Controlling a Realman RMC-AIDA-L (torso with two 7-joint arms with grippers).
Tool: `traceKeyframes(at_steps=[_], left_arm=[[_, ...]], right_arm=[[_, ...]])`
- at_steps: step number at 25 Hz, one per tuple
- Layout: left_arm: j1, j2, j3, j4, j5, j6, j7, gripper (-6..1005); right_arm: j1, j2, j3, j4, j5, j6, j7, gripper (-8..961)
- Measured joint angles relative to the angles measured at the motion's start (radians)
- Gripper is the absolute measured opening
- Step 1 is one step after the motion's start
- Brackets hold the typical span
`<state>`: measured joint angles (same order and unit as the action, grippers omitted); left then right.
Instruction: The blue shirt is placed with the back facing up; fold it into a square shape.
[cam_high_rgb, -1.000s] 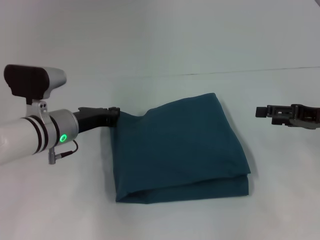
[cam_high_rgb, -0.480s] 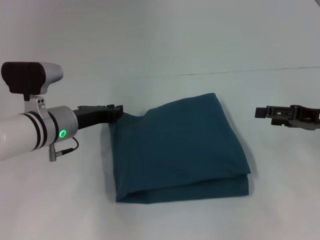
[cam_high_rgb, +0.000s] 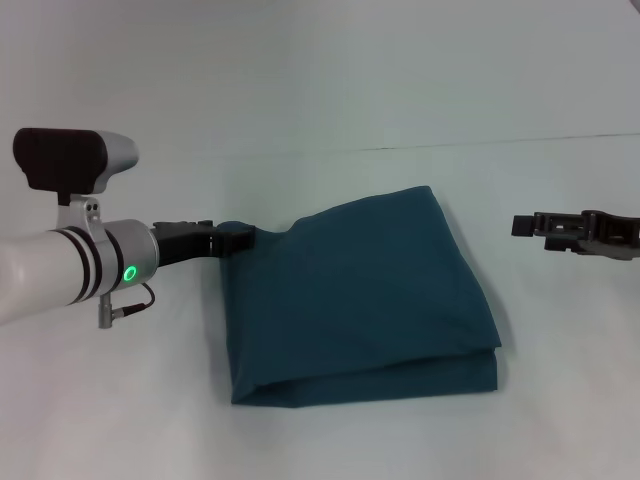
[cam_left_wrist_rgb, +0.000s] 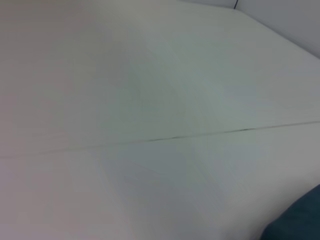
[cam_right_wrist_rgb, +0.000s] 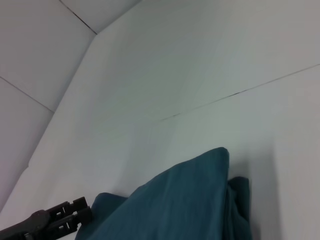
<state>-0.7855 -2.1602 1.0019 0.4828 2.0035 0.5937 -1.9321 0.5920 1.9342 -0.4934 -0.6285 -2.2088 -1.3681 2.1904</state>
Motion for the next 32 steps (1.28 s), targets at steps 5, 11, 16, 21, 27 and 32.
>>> traceKeyframes(at_steps=[5, 11, 16, 21, 27, 32], left_arm=[[-0.002, -0.002, 0.031, 0.000, 0.005, -0.004, -0.001, 737], [-0.003, -0.003, 0.056, 0.000, 0.006, 0.001, -0.003, 865], [-0.003, -0.003, 0.104, 0.004, 0.015, -0.008, -0.003, 864], [-0.007, -0.003, 0.122, 0.005, 0.017, -0.015, -0.008, 864], [-0.008, -0.003, 0.123, 0.010, 0.018, -0.019, -0.012, 698], [-0.009, -0.003, 0.124, 0.011, 0.040, -0.027, -0.025, 485]], right_arm=[[-0.003, 0.000, 0.001, 0.001, -0.001, -0.001, 0.000, 899], [-0.004, 0.002, 0.001, -0.002, 0.000, -0.004, 0.000, 899], [-0.005, 0.002, 0.003, -0.004, 0.000, -0.008, 0.001, 899], [-0.005, 0.001, 0.005, -0.005, 0.000, -0.009, 0.003, 899], [-0.005, 0.000, 0.006, -0.005, 0.000, -0.009, 0.004, 900], [-0.002, 0.000, 0.007, -0.005, 0.000, -0.009, 0.004, 900]])
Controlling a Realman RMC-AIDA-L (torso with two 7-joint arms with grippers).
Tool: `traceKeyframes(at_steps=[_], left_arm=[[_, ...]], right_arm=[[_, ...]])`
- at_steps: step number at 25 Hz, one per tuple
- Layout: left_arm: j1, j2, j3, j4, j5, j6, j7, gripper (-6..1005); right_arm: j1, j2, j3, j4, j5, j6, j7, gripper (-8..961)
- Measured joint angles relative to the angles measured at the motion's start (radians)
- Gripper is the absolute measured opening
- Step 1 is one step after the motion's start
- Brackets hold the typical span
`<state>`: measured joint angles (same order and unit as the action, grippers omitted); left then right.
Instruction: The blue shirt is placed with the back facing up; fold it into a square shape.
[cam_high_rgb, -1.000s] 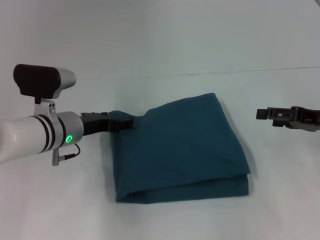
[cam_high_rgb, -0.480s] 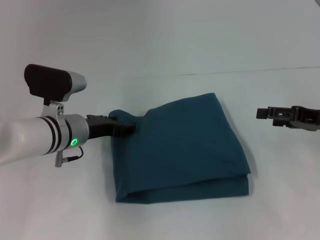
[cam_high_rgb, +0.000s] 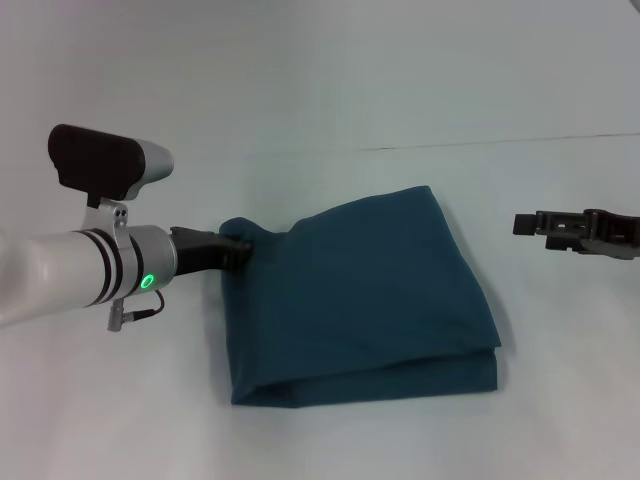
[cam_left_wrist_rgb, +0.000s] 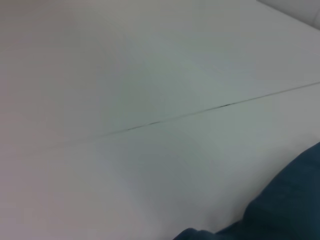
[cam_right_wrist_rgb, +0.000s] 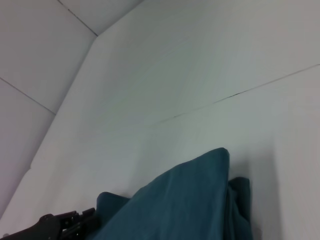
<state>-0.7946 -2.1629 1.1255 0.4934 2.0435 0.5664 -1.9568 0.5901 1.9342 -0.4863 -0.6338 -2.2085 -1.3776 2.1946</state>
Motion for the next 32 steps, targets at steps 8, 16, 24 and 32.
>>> traceKeyframes(at_steps=[8, 16, 24, 32], left_arm=[[-0.003, 0.000, 0.001, 0.007, 0.029, -0.004, -0.026, 29], [0.004, 0.000, -0.004, 0.035, 0.029, -0.002, -0.027, 1], [0.033, 0.000, -0.049, 0.098, 0.019, 0.001, -0.028, 1], [0.043, 0.007, -0.091, 0.124, 0.017, 0.008, -0.021, 1]], right_arm=[[0.005, 0.000, 0.000, -0.001, 0.001, 0.003, 0.000, 900], [0.006, 0.000, 0.000, -0.001, 0.001, 0.007, -0.001, 899], [0.001, 0.003, 0.008, -0.001, 0.006, 0.009, -0.005, 900], [0.004, 0.008, 0.003, 0.009, 0.009, 0.011, -0.023, 899]])
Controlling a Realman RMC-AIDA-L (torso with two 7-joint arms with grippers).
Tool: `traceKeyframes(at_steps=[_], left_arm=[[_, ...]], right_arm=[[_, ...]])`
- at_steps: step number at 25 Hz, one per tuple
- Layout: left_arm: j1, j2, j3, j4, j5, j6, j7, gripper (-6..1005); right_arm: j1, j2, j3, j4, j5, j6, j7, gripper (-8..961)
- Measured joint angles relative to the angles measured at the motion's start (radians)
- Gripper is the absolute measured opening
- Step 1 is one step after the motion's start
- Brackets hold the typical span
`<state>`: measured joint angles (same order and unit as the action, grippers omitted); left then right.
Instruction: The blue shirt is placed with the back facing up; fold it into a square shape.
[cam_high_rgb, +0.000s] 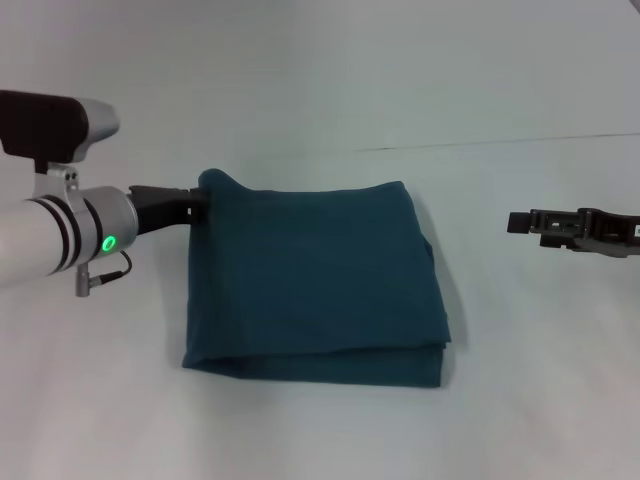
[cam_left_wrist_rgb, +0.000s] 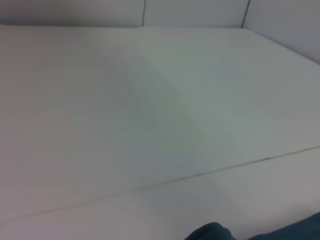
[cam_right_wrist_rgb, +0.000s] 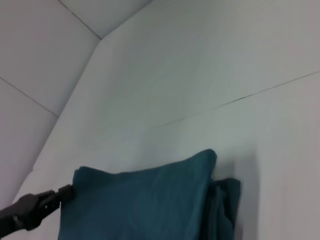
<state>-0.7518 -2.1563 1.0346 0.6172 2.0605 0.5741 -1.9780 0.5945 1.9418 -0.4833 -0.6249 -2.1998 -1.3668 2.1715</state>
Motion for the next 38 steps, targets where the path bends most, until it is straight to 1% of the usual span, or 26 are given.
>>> traceKeyframes(at_steps=[9, 21, 28, 33, 38], left_arm=[[0.015, 0.005, -0.011, 0.044, 0.006, 0.036, 0.000, 1], [0.020, 0.015, -0.039, 0.047, 0.007, 0.037, -0.003, 2], [0.035, 0.009, -0.037, 0.047, 0.008, 0.040, -0.004, 2], [0.052, 0.007, -0.037, 0.063, 0.009, 0.046, -0.004, 2], [0.056, 0.007, -0.038, 0.075, 0.009, 0.055, -0.002, 2]], right_arm=[[-0.002, 0.011, 0.003, 0.001, 0.000, 0.000, -0.021, 895], [0.003, 0.013, 0.003, 0.001, 0.000, 0.000, -0.031, 895], [0.008, 0.012, 0.002, 0.001, 0.000, 0.000, -0.031, 896], [0.012, 0.012, 0.002, 0.001, 0.000, 0.000, -0.031, 896], [0.018, 0.012, -0.004, 0.001, -0.001, 0.006, -0.030, 896]])
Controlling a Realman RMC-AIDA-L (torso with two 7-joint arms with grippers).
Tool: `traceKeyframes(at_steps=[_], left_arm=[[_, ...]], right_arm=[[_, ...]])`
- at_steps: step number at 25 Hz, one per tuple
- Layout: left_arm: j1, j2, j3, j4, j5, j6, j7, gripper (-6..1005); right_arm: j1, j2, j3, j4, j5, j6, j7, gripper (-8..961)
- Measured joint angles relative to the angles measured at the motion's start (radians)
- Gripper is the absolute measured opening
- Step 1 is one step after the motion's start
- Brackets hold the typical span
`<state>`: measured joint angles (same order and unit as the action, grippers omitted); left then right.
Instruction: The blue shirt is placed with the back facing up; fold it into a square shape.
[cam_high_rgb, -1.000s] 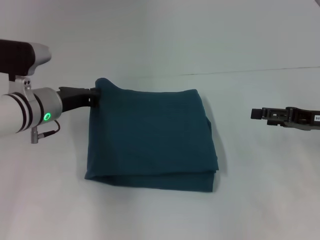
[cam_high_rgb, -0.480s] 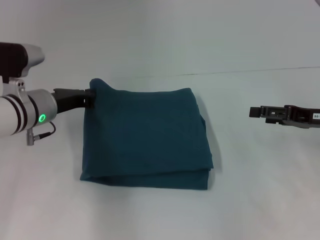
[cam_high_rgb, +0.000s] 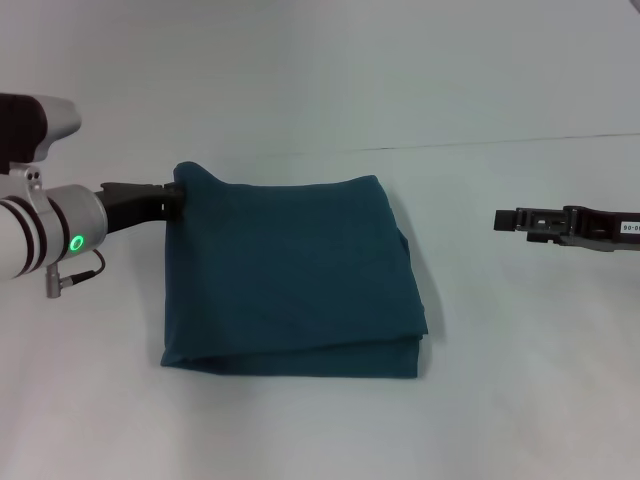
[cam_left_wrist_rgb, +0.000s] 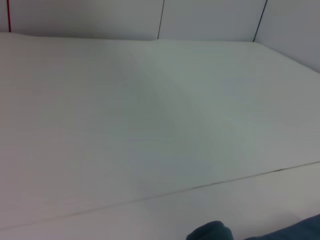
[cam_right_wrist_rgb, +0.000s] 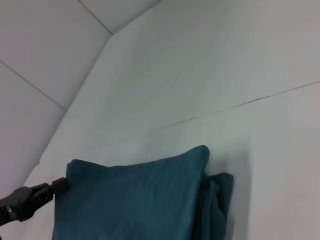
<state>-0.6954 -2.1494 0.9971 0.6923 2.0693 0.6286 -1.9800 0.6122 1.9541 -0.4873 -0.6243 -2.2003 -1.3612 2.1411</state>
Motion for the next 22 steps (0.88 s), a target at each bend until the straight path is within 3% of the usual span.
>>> traceKeyframes(at_steps=[6, 10, 16, 20, 21, 22], left_arm=[[0.021, -0.005, -0.005, 0.036, -0.002, 0.036, -0.001, 52], [0.073, -0.016, -0.063, 0.119, -0.019, 0.124, -0.005, 118], [0.175, -0.022, -0.128, 0.208, -0.160, 0.448, 0.057, 251], [0.242, -0.023, -0.156, 0.193, -0.292, 0.688, 0.175, 383], [0.242, -0.023, -0.156, 0.193, -0.292, 0.688, 0.175, 429], [0.268, -0.024, -0.204, 0.161, -0.328, 0.813, 0.229, 475]], right_arm=[[0.001, 0.001, -0.007, 0.002, -0.004, 0.007, 0.000, 895], [-0.006, -0.004, -0.007, 0.002, -0.001, 0.001, -0.009, 895], [-0.014, 0.000, 0.004, 0.003, 0.011, -0.087, -0.120, 897], [-0.044, 0.013, 0.008, 0.003, 0.068, -0.187, -0.265, 900], [-0.052, 0.017, 0.008, 0.002, 0.078, -0.206, -0.293, 901], [-0.062, 0.021, 0.009, 0.001, 0.088, -0.227, -0.324, 902]])
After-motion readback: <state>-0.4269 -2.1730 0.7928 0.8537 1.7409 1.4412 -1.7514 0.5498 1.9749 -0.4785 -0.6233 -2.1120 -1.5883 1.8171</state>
